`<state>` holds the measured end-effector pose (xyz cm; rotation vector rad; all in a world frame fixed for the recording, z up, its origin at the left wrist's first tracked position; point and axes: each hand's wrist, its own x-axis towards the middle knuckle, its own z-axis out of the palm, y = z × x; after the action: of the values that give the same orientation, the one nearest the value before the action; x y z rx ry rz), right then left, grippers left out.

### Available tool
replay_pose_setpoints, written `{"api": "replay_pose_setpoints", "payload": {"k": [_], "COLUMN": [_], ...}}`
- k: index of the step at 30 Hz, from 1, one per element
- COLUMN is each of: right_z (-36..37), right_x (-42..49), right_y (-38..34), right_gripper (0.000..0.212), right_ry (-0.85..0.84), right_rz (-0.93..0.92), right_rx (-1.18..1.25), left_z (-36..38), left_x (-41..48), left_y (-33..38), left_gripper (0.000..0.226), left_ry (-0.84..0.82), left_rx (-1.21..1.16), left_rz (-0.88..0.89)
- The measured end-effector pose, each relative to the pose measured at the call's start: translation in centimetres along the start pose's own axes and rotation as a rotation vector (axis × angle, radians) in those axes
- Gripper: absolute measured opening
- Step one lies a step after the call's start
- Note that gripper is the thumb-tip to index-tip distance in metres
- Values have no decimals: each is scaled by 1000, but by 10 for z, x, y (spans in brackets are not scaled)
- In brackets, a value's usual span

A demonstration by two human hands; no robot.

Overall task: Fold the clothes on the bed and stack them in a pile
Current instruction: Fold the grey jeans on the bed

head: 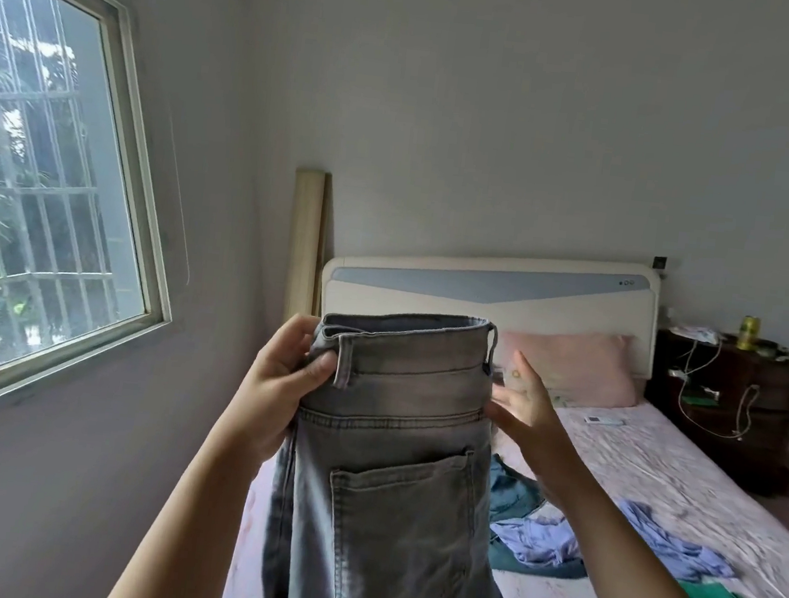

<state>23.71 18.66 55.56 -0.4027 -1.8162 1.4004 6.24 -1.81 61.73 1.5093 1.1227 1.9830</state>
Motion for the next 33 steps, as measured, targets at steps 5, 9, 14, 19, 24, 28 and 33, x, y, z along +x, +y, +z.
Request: {"api": "replay_pose_setpoints", "payload": {"k": [5, 9, 14, 19, 24, 28, 33], "right_z": [3, 17, 36, 42, 36, 40, 22], "right_x": [3, -1, 14, 83, 93, 82, 83], "right_y": [-5, -12, -51, -158, -213, -176, -219], "right_gripper": [116, 116, 34, 32, 11, 15, 6], "right_ry": [-175, -224, -23, 97, 249, 164, 299], "right_rz": [43, 53, -80, -323, -527, -350, -569], "right_rx": [192, 330, 180, 24, 49, -159, -115], "left_z": [0, -9, -24, -20, -22, -35, -8], "left_x": [0, -3, 21, 104, 129, 107, 126], "left_y": [-1, -3, 5, 86, 137, 95, 126], "left_gripper": [42, 39, 13, 17, 15, 19, 22], "left_ry": [21, 113, 363, 564, 504, 569, 589], "left_rx": [-49, -49, 146, 326, 510, 636, 403], "left_rz": [-29, -28, -11, 190, 299, 128, 274]}}
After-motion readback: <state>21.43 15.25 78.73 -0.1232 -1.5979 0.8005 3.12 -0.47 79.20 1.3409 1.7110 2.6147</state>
